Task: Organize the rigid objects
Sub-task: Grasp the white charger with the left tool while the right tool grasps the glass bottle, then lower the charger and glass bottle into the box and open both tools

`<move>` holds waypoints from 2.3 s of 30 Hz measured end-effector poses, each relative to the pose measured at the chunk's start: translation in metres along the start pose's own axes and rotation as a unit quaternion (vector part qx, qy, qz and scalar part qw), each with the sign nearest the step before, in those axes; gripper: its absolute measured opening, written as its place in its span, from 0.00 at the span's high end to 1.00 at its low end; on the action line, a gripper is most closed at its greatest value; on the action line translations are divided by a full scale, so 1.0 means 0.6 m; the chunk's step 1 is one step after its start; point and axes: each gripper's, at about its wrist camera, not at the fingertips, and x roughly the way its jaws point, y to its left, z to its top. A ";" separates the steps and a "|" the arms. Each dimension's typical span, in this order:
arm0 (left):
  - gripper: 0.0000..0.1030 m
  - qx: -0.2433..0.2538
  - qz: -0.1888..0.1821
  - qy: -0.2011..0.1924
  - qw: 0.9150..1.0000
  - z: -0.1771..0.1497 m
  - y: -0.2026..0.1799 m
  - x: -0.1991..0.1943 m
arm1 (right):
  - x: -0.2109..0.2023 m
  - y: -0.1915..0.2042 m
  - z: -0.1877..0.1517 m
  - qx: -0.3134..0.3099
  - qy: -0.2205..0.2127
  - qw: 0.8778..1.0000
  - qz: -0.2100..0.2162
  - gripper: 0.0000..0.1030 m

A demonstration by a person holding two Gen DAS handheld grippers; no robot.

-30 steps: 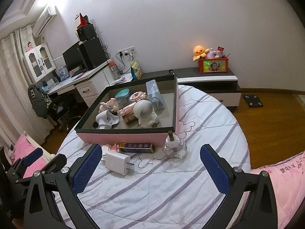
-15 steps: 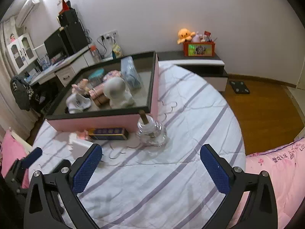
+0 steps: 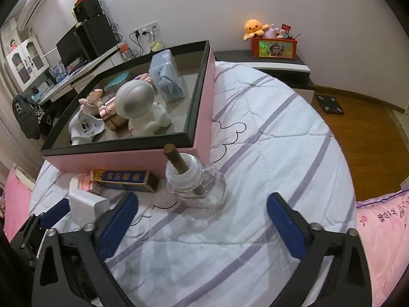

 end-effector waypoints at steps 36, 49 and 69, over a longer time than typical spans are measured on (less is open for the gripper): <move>0.41 0.015 -0.065 0.028 0.997 0.015 0.021 0.012 | -0.008 0.013 -0.015 -0.026 -0.005 1.000 0.001 0.49; 0.45 -0.001 -0.088 0.028 0.996 -0.011 0.043 -0.023 | -0.026 0.020 -0.022 -0.028 -0.010 1.000 0.001 0.49; 0.45 0.024 -0.055 -0.086 0.995 0.123 0.106 -0.115 | -0.116 0.116 0.094 -0.088 -0.089 0.991 0.040 0.49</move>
